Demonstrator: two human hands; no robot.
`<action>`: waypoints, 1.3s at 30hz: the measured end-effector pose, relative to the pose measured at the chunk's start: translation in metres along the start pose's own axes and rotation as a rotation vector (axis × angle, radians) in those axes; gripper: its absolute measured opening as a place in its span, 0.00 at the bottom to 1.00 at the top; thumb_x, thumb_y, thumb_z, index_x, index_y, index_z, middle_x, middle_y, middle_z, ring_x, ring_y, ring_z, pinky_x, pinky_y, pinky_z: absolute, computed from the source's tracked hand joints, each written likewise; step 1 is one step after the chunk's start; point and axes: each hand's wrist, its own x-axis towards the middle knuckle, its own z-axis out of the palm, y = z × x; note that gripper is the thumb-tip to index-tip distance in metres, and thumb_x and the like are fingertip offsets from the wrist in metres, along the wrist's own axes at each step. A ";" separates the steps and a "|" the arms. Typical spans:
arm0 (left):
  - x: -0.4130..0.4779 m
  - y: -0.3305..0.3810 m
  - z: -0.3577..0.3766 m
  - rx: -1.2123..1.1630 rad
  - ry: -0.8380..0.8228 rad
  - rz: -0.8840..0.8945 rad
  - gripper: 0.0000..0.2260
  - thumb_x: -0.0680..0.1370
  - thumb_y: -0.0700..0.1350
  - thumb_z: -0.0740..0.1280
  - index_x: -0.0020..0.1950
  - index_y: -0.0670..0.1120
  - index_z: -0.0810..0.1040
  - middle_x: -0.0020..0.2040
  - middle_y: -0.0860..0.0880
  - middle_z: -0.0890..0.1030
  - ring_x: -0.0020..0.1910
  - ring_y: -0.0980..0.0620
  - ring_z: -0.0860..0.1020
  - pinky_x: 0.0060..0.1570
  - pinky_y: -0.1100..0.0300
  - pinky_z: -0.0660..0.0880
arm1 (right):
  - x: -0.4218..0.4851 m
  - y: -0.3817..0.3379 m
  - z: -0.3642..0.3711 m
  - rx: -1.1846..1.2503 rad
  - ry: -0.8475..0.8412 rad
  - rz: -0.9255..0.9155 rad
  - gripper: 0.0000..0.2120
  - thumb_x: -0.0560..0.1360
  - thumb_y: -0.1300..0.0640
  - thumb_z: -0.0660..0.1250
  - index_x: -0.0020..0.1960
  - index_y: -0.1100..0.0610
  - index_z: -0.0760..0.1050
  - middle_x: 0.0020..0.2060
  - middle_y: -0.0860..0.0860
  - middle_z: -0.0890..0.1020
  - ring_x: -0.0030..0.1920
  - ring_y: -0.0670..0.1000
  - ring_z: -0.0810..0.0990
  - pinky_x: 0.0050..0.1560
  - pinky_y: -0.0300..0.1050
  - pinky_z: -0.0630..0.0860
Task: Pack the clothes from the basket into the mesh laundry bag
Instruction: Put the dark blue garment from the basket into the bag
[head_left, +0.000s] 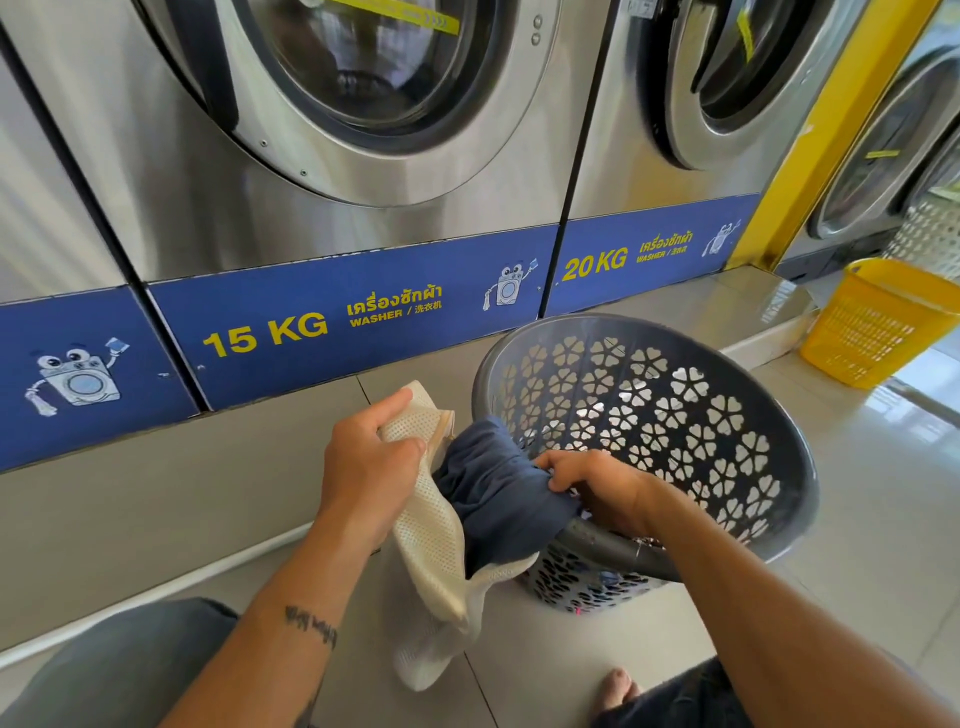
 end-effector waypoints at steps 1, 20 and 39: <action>0.000 -0.001 0.000 0.002 -0.006 0.004 0.26 0.73 0.37 0.66 0.69 0.56 0.75 0.67 0.52 0.76 0.60 0.49 0.76 0.44 0.61 0.75 | -0.002 -0.002 0.000 -0.059 0.020 -0.009 0.13 0.61 0.59 0.64 0.44 0.53 0.81 0.42 0.55 0.80 0.43 0.54 0.76 0.43 0.47 0.72; -0.001 0.000 -0.004 -0.003 -0.003 -0.007 0.25 0.74 0.37 0.67 0.69 0.55 0.75 0.68 0.52 0.75 0.59 0.55 0.73 0.36 0.73 0.67 | -0.061 -0.039 0.064 -0.842 0.288 -0.736 0.22 0.75 0.57 0.71 0.68 0.49 0.77 0.59 0.46 0.83 0.58 0.45 0.79 0.61 0.42 0.76; -0.002 -0.005 -0.003 0.054 -0.016 0.006 0.25 0.74 0.37 0.67 0.70 0.56 0.74 0.70 0.52 0.74 0.58 0.54 0.73 0.42 0.67 0.68 | -0.034 -0.031 0.037 -0.836 0.551 -0.564 0.04 0.72 0.56 0.67 0.43 0.53 0.73 0.36 0.48 0.79 0.38 0.52 0.78 0.42 0.57 0.79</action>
